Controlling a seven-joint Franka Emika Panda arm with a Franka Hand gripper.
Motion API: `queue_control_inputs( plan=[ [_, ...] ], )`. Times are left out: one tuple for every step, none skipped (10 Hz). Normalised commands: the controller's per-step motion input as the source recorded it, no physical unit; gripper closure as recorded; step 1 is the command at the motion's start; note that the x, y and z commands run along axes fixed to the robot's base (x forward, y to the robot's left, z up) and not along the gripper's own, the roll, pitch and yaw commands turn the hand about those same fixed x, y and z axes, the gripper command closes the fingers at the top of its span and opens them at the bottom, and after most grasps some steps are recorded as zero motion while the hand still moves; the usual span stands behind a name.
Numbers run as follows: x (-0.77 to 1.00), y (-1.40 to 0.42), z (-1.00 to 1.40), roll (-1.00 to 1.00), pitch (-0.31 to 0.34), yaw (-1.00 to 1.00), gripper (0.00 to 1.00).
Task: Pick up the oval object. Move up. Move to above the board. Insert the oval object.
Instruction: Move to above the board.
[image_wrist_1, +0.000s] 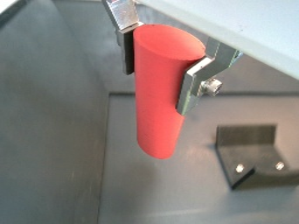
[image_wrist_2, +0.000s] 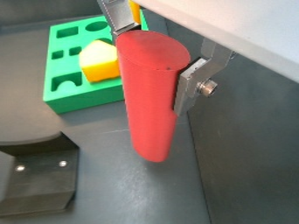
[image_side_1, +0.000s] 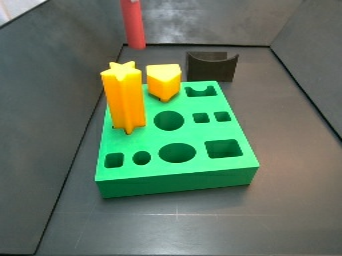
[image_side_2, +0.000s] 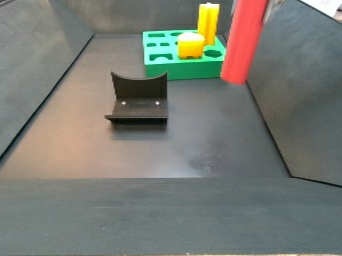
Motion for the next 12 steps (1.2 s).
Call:
queue_control_inputs(
  plan=[
    [-0.19,0.19,1.0,0.12,-0.136,-0.11,1.0],
    [-0.13,0.15,0.89,0.06,-0.036,-0.09,1.0],
    [-0.07,0.11,0.72,0.01,0.024,-0.08,1.0],
    [-0.03,0.07,0.48,-0.04,0.061,-0.07,1.0],
    [-0.01,0.04,0.32,-0.06,0.075,-0.06,1.0],
    [0.47,-1.0,0.23,-0.15,0.251,1.0,1.0],
    [0.47,-1.0,0.2,-0.15,0.247,1.0,1.0],
    [0.49,-1.0,0.2,-0.12,0.265,1.0,1.0],
    [0.5,-1.0,0.2,-0.15,0.266,1.0,1.0],
    [0.51,-1.0,0.2,-0.17,0.265,1.0,1.0],
    [0.51,-1.0,0.21,-0.17,0.258,1.0,1.0],
    [0.51,-1.0,0.21,-0.17,0.254,1.0,1.0]
  ],
)
